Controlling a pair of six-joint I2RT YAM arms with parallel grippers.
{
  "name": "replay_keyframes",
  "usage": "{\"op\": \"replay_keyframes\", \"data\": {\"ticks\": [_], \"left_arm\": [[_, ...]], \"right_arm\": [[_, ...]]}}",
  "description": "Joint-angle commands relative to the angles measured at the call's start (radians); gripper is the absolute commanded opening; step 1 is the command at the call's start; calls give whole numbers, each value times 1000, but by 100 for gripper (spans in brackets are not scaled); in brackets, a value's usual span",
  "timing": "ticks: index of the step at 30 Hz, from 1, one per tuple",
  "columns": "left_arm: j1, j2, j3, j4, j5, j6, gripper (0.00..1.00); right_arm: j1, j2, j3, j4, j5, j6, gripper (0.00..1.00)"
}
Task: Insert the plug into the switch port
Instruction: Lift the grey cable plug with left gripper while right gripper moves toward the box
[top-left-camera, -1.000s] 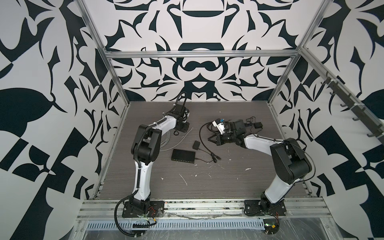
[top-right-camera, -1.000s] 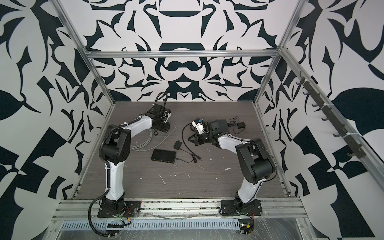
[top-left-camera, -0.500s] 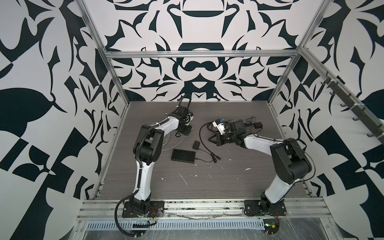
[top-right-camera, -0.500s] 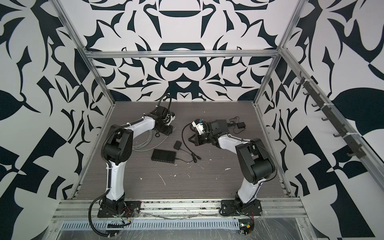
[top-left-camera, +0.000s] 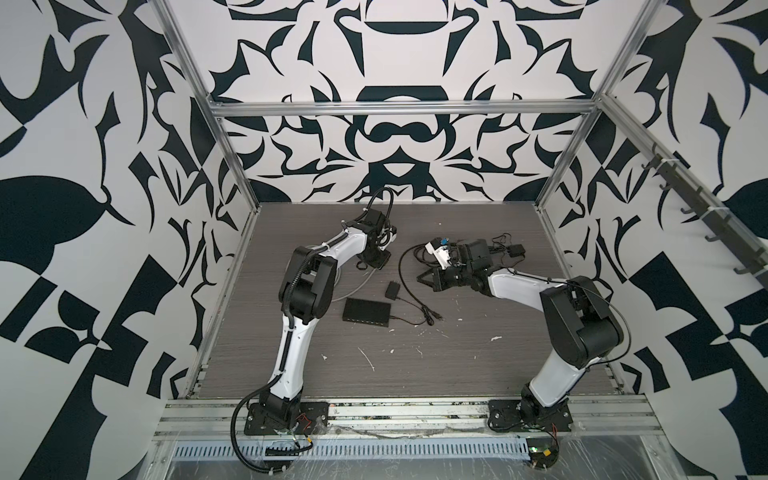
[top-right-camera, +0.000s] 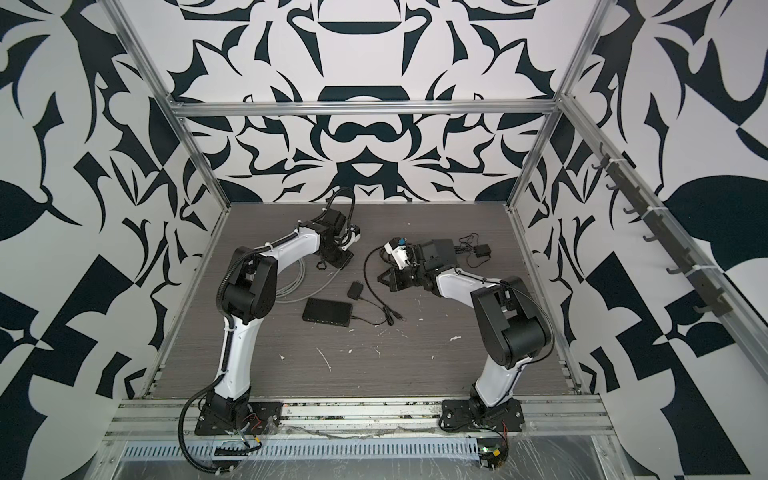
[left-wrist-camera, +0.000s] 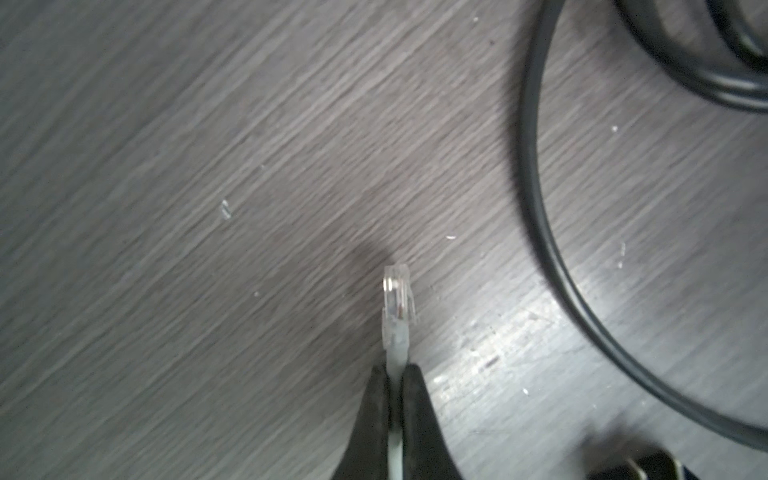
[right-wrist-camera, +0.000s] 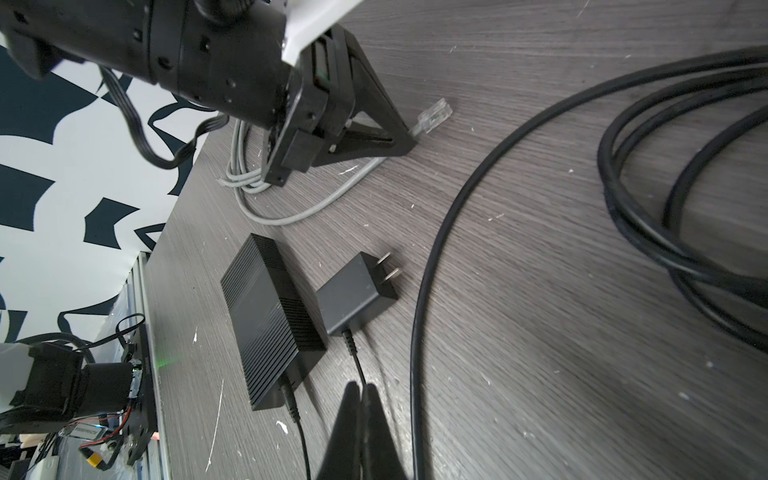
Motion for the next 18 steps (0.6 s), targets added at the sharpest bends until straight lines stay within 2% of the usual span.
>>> {"op": "replay_keyframes", "data": {"ticks": [1, 4, 7, 9, 13, 18], "left_arm": [[-3, 5, -40, -54, 8, 14, 1], [-2, -57, -91, 16, 7, 17, 0], [-2, -152, -166, 99, 6, 11, 0], [-2, -220, -212, 136, -4, -7, 0], [1, -344, -301, 160, -45, -38, 0], [14, -439, -400, 166, -81, -62, 0]], "right_arm": [[-2, -7, 34, -4, 15, -19, 0], [-2, 7, 46, -6, 24, -14, 0], [-1, 21, 62, 5, 24, 16, 6], [11, 29, 74, 2, 18, 10, 14], [79, 18, 103, -75, 35, -103, 33], [202, 23, 183, -234, 69, -295, 47]]}}
